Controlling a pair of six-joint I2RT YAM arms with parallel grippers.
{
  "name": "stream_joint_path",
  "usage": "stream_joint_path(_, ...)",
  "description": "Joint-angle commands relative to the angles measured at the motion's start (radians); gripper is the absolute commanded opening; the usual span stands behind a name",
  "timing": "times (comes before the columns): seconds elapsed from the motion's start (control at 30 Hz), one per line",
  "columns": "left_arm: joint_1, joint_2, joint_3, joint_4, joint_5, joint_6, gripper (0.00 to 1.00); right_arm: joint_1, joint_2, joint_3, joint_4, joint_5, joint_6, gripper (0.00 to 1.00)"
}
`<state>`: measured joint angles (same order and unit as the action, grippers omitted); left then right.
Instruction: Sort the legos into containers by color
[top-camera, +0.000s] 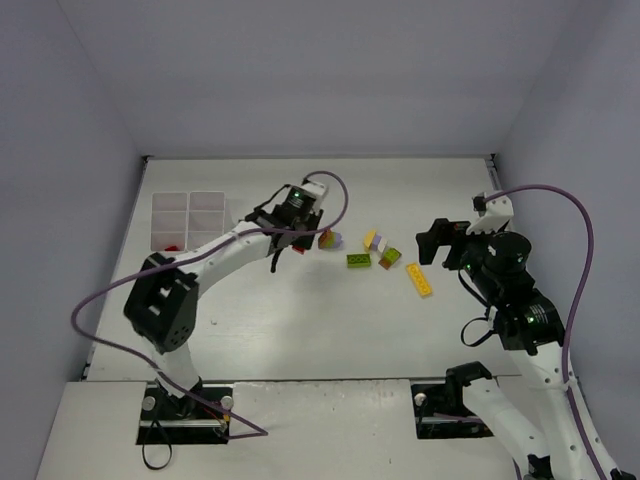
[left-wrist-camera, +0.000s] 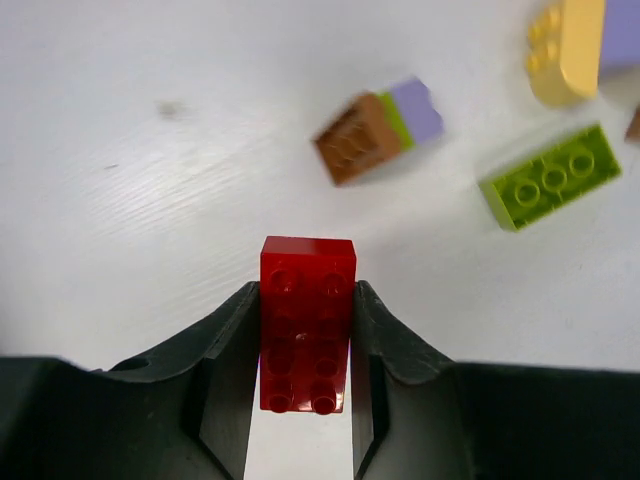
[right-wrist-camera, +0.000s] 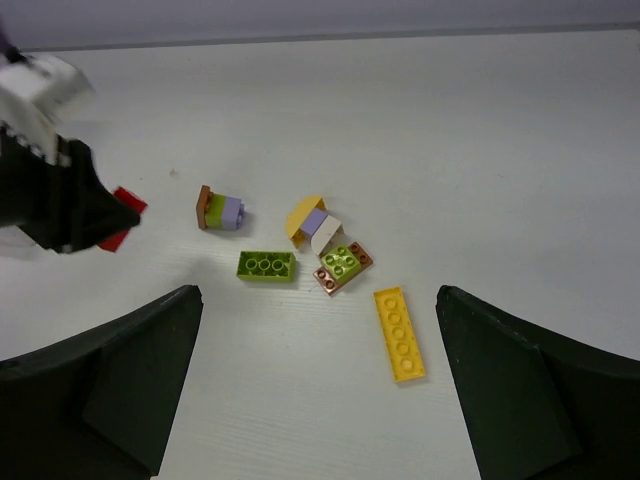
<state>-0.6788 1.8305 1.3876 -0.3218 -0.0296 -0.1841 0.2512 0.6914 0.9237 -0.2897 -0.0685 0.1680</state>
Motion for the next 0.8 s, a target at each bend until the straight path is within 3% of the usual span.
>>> stream_joint_path(0.0, 0.093, -0.193, -0.028, 0.026, -0.174, -0.251, 0.0, 0.007, 0.008, 0.046, 0.044, -0.022, 0.014, 1.0)
stream_joint_path(0.23, 0.296, -0.491, -0.191, -0.094, -0.328, -0.691, 0.0, 0.016, 0.025, 0.049, 0.046, -0.054, 0.016, 1.0)
stream_joint_path(0.4, 0.442, -0.589, -0.249, -0.22, -0.42, -0.947, 0.0, 0.049, 0.022, 0.049, 0.046, -0.048, 0.028, 1.0)
stream_joint_path(0.77, 0.761, -0.556, -0.329, -0.14, -0.378, -1.101, 0.0, 0.08, -0.003, 0.046, 0.043, -0.042, 0.036, 1.0)
